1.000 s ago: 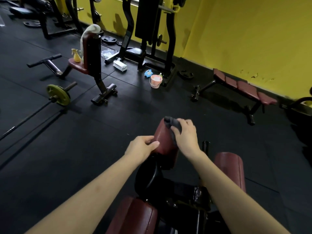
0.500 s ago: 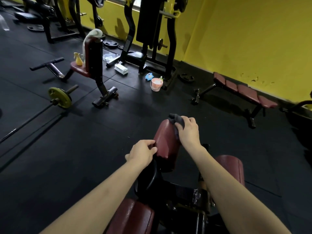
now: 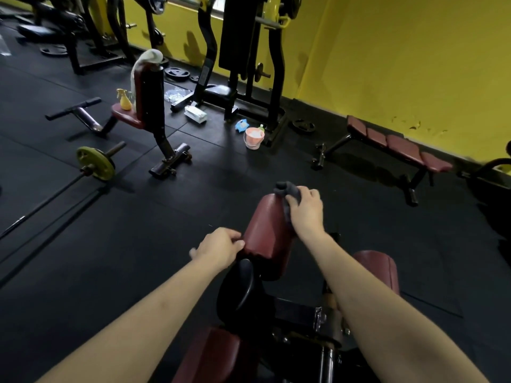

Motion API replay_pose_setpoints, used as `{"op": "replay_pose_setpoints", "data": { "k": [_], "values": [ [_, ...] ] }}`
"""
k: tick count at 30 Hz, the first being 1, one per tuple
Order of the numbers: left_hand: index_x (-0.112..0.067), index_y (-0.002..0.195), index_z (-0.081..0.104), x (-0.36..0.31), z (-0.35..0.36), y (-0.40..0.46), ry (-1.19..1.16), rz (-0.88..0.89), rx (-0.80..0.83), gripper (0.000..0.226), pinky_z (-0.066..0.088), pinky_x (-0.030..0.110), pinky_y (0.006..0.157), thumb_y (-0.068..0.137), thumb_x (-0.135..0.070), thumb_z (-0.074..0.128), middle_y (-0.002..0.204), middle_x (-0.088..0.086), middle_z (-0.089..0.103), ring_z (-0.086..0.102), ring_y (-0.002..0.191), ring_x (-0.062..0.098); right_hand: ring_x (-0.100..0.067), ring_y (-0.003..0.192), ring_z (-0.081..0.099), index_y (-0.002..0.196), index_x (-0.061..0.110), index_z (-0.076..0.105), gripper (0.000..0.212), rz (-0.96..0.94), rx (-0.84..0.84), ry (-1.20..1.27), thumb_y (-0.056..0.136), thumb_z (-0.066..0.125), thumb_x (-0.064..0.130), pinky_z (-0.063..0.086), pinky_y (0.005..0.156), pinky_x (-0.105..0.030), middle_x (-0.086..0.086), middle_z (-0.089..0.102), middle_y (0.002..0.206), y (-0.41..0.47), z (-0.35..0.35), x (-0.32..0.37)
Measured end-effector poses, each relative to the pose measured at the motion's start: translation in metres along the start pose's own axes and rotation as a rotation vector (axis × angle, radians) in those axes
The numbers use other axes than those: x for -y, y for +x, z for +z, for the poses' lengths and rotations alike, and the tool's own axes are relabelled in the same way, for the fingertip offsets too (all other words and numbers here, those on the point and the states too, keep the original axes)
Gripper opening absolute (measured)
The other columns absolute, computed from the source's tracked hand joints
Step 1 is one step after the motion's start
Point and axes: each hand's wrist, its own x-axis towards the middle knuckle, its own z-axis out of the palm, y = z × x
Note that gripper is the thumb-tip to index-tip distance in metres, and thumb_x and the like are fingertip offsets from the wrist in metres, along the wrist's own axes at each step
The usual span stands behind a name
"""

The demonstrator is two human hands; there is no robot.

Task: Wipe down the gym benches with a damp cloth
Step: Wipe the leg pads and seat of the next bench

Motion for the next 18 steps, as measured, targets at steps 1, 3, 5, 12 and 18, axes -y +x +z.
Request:
{"op": "replay_pose_setpoints", "data": {
  "k": [1,3,5,12,18],
  "values": [
    [-0.049,0.127,0.064,-0.009,-0.004,-0.006,0.032,0.020,-0.027,0.031,0.039,0.050,0.111,0.097,-0.054,0.059,0.124,-0.014,0.070,0.061,0.122,0.020,-0.036,0.118,0.055,0.132,0.015,0.062,0.034,0.044,0.011,0.022,0.102,0.063,0.031,0.046,0.103,-0.045,-0.012,0.053,0.127,0.000,-0.002,-0.002],
    [-0.051,0.132,0.061,-0.025,-0.002,-0.017,0.041,0.067,-0.023,0.038,0.040,0.050,0.111,0.095,-0.061,0.057,0.128,-0.013,0.069,0.061,0.125,0.023,-0.032,0.118,0.055,0.133,0.016,0.061,0.034,0.027,0.041,0.035,0.102,0.064,0.030,0.046,0.103,-0.042,-0.009,0.053,0.127,-0.021,-0.003,-0.001],
    [-0.052,0.137,0.055,-0.026,0.007,-0.022,0.036,0.054,-0.015,0.045,0.042,0.048,0.109,0.094,-0.064,0.056,0.132,-0.011,0.067,0.061,0.125,0.025,-0.031,0.113,0.057,0.130,0.015,0.064,0.033,-0.074,0.073,0.040,0.099,0.068,0.026,0.046,0.101,-0.041,-0.009,0.056,0.121,-0.058,-0.005,0.000],
    [-0.080,0.097,0.056,0.001,0.023,0.007,-0.269,0.011,0.015,0.029,0.052,0.045,0.102,0.086,-0.054,0.061,0.104,-0.014,0.075,0.069,0.103,0.019,-0.027,0.105,0.053,0.122,0.018,0.067,0.027,-0.335,0.184,-0.039,0.097,0.071,0.027,0.044,0.097,-0.037,-0.001,0.057,0.115,-0.095,-0.014,-0.002],
    [-0.046,0.144,0.051,-0.018,0.017,-0.036,-0.088,0.019,-0.079,0.047,0.033,0.047,0.114,0.099,-0.060,0.050,0.136,-0.014,0.064,0.056,0.129,0.018,-0.036,0.118,0.053,0.136,0.014,0.061,0.036,0.005,0.045,-0.003,0.103,0.062,0.030,0.045,0.103,-0.043,-0.012,0.053,0.128,-0.003,-0.002,-0.007]
  ]
}}
